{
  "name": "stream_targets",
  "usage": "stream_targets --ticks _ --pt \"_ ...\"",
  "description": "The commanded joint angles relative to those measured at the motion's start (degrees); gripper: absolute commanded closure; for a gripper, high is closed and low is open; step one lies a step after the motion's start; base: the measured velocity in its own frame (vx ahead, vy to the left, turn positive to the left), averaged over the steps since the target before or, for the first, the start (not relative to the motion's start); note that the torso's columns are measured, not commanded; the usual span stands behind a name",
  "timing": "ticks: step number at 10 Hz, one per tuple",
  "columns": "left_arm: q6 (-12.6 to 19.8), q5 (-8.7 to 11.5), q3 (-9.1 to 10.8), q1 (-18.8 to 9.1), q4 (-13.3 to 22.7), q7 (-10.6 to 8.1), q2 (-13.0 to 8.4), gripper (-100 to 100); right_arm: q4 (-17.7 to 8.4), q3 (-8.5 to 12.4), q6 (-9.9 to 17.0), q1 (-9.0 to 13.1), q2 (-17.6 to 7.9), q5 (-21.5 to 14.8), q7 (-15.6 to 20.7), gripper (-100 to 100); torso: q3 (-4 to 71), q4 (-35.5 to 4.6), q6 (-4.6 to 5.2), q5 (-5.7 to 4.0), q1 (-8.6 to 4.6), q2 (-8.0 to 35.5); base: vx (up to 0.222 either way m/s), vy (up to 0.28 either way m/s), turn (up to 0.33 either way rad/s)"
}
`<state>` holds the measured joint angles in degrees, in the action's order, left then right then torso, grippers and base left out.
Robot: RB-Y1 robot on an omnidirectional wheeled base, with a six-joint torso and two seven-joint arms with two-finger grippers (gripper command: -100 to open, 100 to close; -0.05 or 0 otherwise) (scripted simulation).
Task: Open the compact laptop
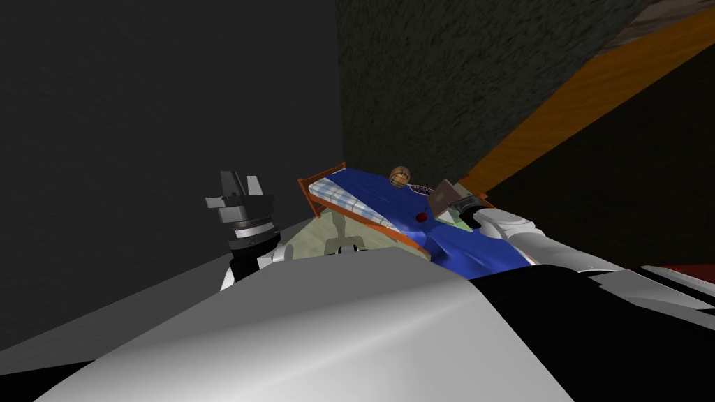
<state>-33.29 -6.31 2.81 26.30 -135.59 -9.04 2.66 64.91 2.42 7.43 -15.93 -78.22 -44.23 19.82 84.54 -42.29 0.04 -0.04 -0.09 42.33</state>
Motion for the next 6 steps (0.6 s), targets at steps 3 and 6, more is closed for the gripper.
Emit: stream_targets --ticks 3,6 --pt "0.0 0.0 0.0 0.0 0.0 0.0 0.0 0 -6.0 -2.1 2.4 -0.6 -1.3 3.7 -1.2 -100 -0.2 -0.1 0.01 -0.02 -0.08 0.2 -0.14 -0.057 0.382" --pt "0.0 0.0 0.0 0.0 0.0 0.0 0.0 0 -9.0 -3.1 3.5 -0.9 -2.0 5.5 -1.8 -100 0.1 0.0 -0.01 0.08 0.19 -0.1 -0.133 -0.008 0.227"
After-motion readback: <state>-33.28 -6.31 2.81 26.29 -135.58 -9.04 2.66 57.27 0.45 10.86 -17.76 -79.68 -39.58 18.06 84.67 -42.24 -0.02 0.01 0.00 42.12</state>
